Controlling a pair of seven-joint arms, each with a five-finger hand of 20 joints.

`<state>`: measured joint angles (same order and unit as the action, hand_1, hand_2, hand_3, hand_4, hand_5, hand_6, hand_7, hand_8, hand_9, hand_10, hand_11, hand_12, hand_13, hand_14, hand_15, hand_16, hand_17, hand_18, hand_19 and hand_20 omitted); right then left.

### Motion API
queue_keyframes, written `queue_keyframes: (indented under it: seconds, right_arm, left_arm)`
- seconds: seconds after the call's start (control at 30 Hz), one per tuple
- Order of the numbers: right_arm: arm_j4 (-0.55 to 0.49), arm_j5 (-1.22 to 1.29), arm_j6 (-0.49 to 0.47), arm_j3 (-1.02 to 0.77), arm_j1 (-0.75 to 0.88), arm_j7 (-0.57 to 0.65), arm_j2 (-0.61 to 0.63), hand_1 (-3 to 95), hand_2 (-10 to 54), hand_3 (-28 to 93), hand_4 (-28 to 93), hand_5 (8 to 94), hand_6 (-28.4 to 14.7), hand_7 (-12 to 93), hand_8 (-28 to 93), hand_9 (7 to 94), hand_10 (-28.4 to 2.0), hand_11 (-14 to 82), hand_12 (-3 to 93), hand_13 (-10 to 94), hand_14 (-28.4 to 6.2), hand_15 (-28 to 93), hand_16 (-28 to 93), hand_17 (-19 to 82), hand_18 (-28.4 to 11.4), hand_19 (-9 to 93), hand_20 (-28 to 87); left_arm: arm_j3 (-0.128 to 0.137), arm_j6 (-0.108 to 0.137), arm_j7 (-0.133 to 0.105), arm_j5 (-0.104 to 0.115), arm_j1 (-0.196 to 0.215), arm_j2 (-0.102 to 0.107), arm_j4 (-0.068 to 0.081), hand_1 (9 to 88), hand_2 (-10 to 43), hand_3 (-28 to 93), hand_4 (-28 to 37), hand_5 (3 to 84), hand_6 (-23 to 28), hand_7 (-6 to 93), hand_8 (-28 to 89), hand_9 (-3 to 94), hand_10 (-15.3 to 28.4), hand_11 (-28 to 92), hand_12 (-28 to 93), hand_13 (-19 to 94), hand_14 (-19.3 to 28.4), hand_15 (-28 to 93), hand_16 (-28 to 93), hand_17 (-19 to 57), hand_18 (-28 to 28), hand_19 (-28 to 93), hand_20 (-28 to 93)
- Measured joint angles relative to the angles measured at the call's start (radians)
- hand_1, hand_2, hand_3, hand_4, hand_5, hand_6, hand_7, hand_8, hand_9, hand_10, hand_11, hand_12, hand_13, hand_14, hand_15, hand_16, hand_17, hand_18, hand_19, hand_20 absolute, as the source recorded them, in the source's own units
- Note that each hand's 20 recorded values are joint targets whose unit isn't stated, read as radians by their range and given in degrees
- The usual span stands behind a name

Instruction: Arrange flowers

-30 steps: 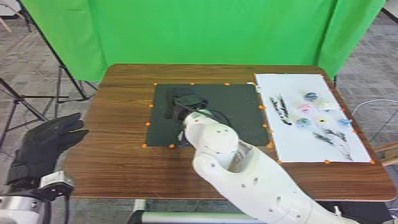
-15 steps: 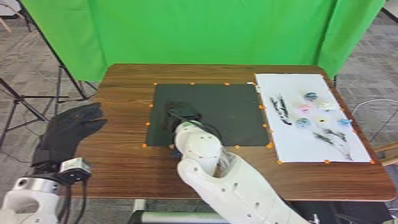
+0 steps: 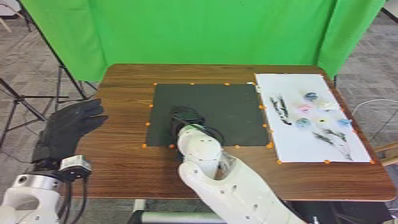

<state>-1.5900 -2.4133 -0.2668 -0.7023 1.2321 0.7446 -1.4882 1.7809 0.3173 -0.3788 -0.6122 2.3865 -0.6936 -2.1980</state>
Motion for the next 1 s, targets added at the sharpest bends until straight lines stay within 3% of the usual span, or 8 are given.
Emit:
queue_keyframes:
  seconds: [0.37, 0.57, 0.7, 1.0]
  right_arm:
    - [-0.001, 0.003, 0.012, 0.029, -0.022, 0.004, 0.011, 40.2, -9.5, 74, -24, 83.4, -2.3, 33, 14, 82.9, -13.7, 52.7, 28.0, 79, -10.0, 76, 27, 42, -25.7, 93, 20]
    - [-0.021, 0.025, 0.041, 0.052, -0.032, 0.015, 0.028, 34.3, -7.5, 75, -22, 84.0, -2.3, 36, -8, 83.2, -14.2, 52.4, 27.7, 79, -10.3, 76, 26, 42, -26.3, 93, 20]
    - [-0.062, 0.064, 0.104, 0.105, -0.064, 0.023, 0.070, 31.9, -5.0, 74, -22, 84.2, -2.9, 36, -9, 82.8, -14.6, 52.0, 27.8, 79, -10.9, 76, 26, 42, -26.8, 93, 20]
    - [-0.326, 0.111, 0.159, 0.101, -0.126, -0.022, 0.255, 30.4, -2.5, 75, -21, 72.8, -5.3, 35, -11, 72.2, -20.0, 43.5, 23.8, 68, -15.0, 74, 23, 33, -27.5, 90, 10]
  left_arm:
    - [0.000, -0.005, 0.011, -0.007, -0.006, -0.002, 0.000, 26.9, 3.0, 82, -20.9, 42.3, 11.7, 19.6, -11, 35.3, 20.2, 35, 10, 25, 26.6, 65, -14, -9.1, 22.9, 60, 16]
    - [0.009, -0.005, 0.011, -0.007, 0.008, -0.007, -0.003, 26.8, 3.0, 82, -20.8, 42.3, 11.7, 19.5, -11, 35.3, 20.3, 35, 9, 25, 26.7, 65, -14, -9.1, 22.8, 60, 16]
    - [0.050, -0.002, 0.005, -0.004, 0.058, -0.016, -0.017, 26.9, 2.9, 82, -20.9, 42.3, 11.7, 19.6, -11, 35.3, 20.3, 35, 10, 25, 26.7, 65, -14, -9.1, 22.8, 60, 16]
    - [0.143, 0.027, -0.053, 0.010, 0.226, -0.048, -0.061, 26.9, 2.9, 82, -21.1, 42.3, 11.7, 19.6, -11, 35.3, 20.3, 35, 10, 25, 26.7, 65, -14, -9.1, 22.9, 60, 16]
